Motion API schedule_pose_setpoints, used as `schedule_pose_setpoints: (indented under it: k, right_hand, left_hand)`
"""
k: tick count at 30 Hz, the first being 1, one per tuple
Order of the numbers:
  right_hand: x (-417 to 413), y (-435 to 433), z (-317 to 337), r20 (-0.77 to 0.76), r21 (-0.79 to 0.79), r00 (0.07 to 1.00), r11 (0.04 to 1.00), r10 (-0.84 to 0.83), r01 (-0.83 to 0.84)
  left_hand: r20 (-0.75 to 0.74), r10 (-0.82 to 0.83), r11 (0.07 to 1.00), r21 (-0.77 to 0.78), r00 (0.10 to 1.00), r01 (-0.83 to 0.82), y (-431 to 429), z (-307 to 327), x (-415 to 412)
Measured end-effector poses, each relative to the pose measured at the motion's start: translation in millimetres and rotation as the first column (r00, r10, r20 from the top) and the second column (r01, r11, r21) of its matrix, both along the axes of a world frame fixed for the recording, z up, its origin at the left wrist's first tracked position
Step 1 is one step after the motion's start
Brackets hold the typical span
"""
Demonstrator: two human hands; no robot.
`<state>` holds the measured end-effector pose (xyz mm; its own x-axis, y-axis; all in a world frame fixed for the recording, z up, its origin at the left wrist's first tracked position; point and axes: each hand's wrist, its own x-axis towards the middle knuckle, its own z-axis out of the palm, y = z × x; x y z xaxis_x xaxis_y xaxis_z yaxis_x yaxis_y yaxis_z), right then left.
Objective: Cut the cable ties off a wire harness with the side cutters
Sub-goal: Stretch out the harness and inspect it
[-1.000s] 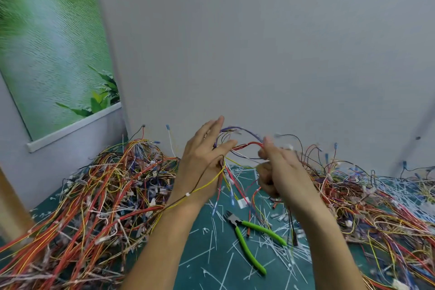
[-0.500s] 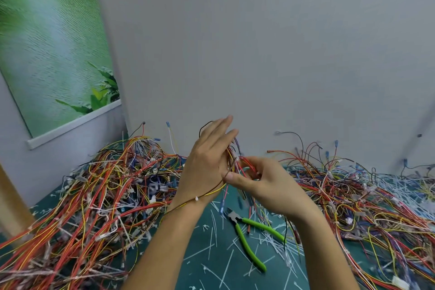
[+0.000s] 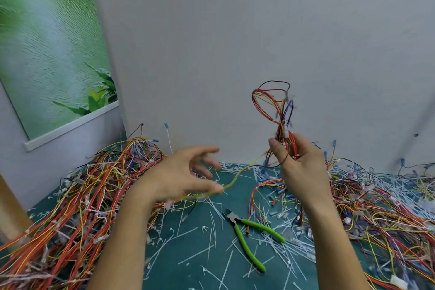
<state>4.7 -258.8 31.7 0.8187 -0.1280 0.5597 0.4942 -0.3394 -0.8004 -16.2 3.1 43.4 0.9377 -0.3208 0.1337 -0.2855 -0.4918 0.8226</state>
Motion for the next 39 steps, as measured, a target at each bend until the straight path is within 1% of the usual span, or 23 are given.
schedule_pose_setpoints:
  k: [1,2,3,5,8,10,13,14,16,18,20,22,24,26,28,31,32,34,35,36,37,38,39]
  right_hand:
    - [1,0,-1,0.0,-0.005,1.0,1.0,-0.015,0.015]
    - [1,0,-1,0.007,-0.012,1.0,1.0,-0.026,0.026]
    - [1,1,-1,0.018,-0.019,0.999,0.999,-0.036,0.036]
    - [1,4,0,0.041,-0.033,0.998,0.999,-0.038,0.039]
    - [0,9,-2,0.061,-0.049,0.998,0.999,0.003,0.0]
    - [-1,14,-4,0.087,-0.072,0.995,0.997,0.047,-0.041]
    - [-5,25,-7,0.113,-0.171,0.985,0.979,0.132,-0.111]
    - [-7,29,-7,0.114,-0.214,0.979,0.966,0.17,-0.143]
    - [-9,35,-8,0.119,-0.293,0.967,0.938,0.226,-0.183]
    - [-11,38,-7,0.122,-0.343,0.96,0.918,0.251,-0.197]
    - [-13,38,-6,0.065,-0.31,0.954,0.915,0.292,-0.259]
    - [-15,32,-3,-0.024,-0.215,0.937,0.914,0.348,-0.345]
    - [-16,23,1,-0.059,-0.129,0.922,0.913,0.384,-0.388]
    - [-15,14,4,-0.049,-0.044,0.92,0.919,0.39,-0.392]
    - [-14,6,7,-0.035,-0.014,0.928,0.929,0.37,-0.37]
    - [-11,-3,5,-0.045,-0.041,0.958,0.958,0.283,-0.285]
    - [-11,-4,5,-0.041,-0.058,0.969,0.967,0.244,-0.246]
    - [-9,-7,3,0.018,-0.087,0.984,0.981,0.178,-0.176]
    - [-9,-7,3,0.07,-0.098,0.987,0.986,0.143,-0.136]
    - [-8,-8,2,0.118,-0.103,0.988,0.991,0.099,-0.087]
    - [-6,-8,2,0.158,-0.102,0.986,0.994,0.046,-0.03]
    - [-5,-9,1,0.182,-0.096,0.983,0.995,-0.01,0.028]
    - [-3,-10,0,0.196,-0.085,0.979,0.993,-0.063,0.081]
  left_hand:
    - [-0.133,-0.099,0.995,-0.007,0.986,0.099,-1,-1,-2]
    - [-0.218,-0.183,0.983,-0.045,0.959,0.177,-4,-3,-4]
    - [-0.253,-0.247,0.969,-0.094,0.935,0.23,-9,-3,-6]
    - [-0.216,-0.308,0.945,-0.178,0.926,0.273,-19,-1,-8]
    - [-0.048,-0.305,0.93,-0.229,0.951,0.287,-35,2,-10]
    - [0.031,-0.247,0.921,-0.303,0.968,0.245,-45,1,-10]
    - [0.117,-0.037,0.878,-0.47,0.992,0.088,-56,1,-6]
    - [0.154,0.039,0.842,-0.537,0.987,0.05,-58,1,-4]
    - [0.247,0.16,0.761,-0.648,0.956,0.04,-57,3,-1]
    - [0.317,0.231,0.73,-0.682,0.92,0.052,-52,5,0]
    - [0.345,0.231,0.74,-0.67,0.91,0.066,-45,5,0]
    - [0.349,0.217,0.763,-0.643,0.912,0.064,-38,7,0]
    - [0.376,0.245,0.834,-0.552,0.894,0.004,-29,7,1]
    - [0.443,0.287,0.909,-0.405,0.849,-0.096,-18,6,2]
    - [0.59,0.32,0.947,-0.23,0.741,-0.225,-9,5,2]
    - [0.799,0.233,0.941,-0.042,0.554,-0.334,-4,4,5]
    - [0.838,0.212,0.937,-0.028,0.502,-0.349,-4,4,5]
    - [0.871,0.233,0.931,-0.071,0.433,-0.358,-7,5,5]
    - [0.853,0.282,0.93,-0.132,0.44,-0.342,-9,5,4]
    - [0.796,0.341,0.932,-0.217,0.5,-0.289,-12,4,2]
    - [0.701,0.379,0.924,-0.324,0.604,-0.204,-15,5,0]
    - [0.594,0.374,0.894,-0.435,0.712,-0.107,-17,6,-2]
    - [0.504,0.341,0.846,-0.533,0.794,-0.025,-20,8,-4]
